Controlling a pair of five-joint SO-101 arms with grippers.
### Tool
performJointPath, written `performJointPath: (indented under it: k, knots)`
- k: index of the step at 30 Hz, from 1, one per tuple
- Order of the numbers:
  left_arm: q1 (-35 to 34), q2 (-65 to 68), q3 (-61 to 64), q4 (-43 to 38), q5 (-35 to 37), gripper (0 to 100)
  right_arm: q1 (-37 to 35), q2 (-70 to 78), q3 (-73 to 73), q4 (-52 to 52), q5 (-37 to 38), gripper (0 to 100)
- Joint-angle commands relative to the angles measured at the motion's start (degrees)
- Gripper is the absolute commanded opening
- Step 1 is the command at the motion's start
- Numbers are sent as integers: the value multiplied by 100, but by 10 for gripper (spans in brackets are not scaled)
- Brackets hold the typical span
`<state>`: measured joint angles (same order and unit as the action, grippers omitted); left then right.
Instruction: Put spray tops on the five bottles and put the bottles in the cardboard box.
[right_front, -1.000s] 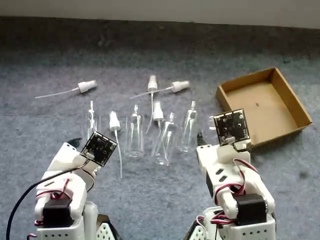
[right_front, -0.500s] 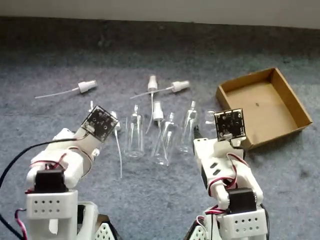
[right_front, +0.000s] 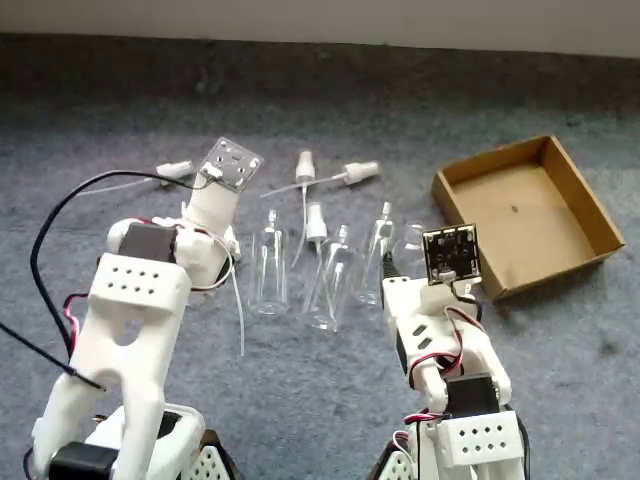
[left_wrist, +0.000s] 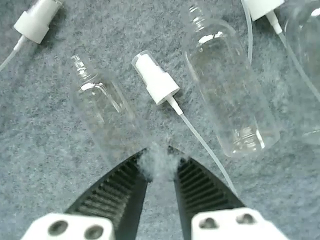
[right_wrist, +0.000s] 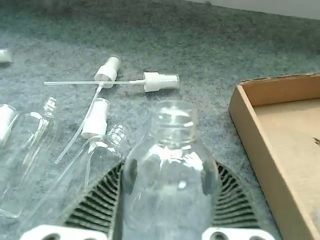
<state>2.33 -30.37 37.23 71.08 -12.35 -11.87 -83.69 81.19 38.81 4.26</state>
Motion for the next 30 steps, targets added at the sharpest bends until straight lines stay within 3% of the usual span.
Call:
performJointPath:
  k: [1, 12, 17, 24, 30]
  knots:
    - [295, 857, -971, -123, 879, 11, 13, -101, -40, -127, -62, 116]
    - [127, 3873, -3099, -79, 3112, 14, 4, -101, 189, -127, -62, 116]
    - [-75, 4954, -3890, 229, 3824, 98, 4, -101, 189, -127, -62, 116]
    - [-84, 5481, -4787, 1248, 4044, 122, 4, -101, 189, -127, -62, 116]
    - [-110, 5481, -4919, 1363, 4044, 127, 4, -101, 198, -127, -62, 116]
